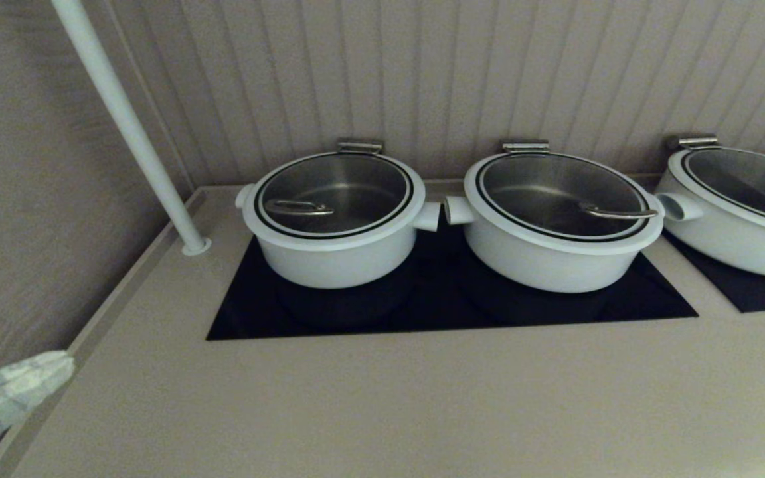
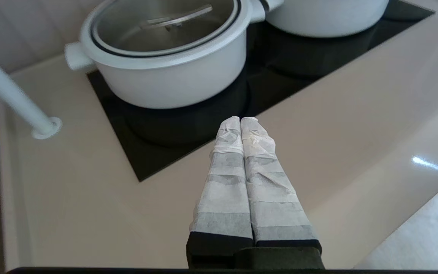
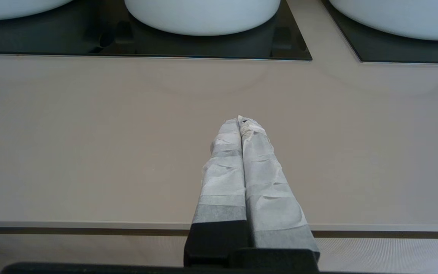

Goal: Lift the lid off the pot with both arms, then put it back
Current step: Open the food pot lid a small opening with the left arm

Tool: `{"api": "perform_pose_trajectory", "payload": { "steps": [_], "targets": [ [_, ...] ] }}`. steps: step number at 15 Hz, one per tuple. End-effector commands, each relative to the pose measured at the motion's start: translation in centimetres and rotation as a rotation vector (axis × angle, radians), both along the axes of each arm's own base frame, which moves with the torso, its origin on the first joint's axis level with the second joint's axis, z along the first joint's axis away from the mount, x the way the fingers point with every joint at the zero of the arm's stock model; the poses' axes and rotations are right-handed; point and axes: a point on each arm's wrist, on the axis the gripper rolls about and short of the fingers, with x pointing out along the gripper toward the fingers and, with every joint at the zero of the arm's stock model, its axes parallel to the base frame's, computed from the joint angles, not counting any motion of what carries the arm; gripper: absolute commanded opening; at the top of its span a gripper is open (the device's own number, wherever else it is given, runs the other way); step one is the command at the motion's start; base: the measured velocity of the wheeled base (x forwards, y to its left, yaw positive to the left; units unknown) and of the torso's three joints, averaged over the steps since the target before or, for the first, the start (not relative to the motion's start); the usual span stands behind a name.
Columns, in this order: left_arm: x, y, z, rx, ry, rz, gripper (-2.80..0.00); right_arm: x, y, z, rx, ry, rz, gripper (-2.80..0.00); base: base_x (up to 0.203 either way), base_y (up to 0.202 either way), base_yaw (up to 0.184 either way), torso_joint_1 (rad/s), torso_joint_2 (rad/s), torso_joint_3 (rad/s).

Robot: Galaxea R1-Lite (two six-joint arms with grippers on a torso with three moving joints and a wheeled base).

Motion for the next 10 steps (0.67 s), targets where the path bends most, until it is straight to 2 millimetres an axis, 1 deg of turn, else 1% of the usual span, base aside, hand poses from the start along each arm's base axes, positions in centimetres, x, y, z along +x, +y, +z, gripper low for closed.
{"api": "perform_pose_trajectory", "payload": {
  "steps": [1,7,10],
  "targets": [
    [3.1,-0.4,-0.3,0.007,0.076,-0.019,-2.80,0.0,0.0,0.0,-0.001,0.000,0.001,-2.80,0.000,0.000,0.000,0.000,0.00,0.000],
    [8.1,-1.2,-0.4,0.009,0.075,-0.040,-2.80,0.0,0.0,0.0,-0.001,0.001,0.001,-2.80,0.000,0.000,0.000,0.000,0.00,0.000],
    [9.4,-1.6,-0.7,0.009,0.084,-0.057,-2.80,0.0,0.0,0.0,-0.001,0.000,0.001,-2.80,0.000,0.000,0.000,0.000,0.00,0.000]
  ]
}}
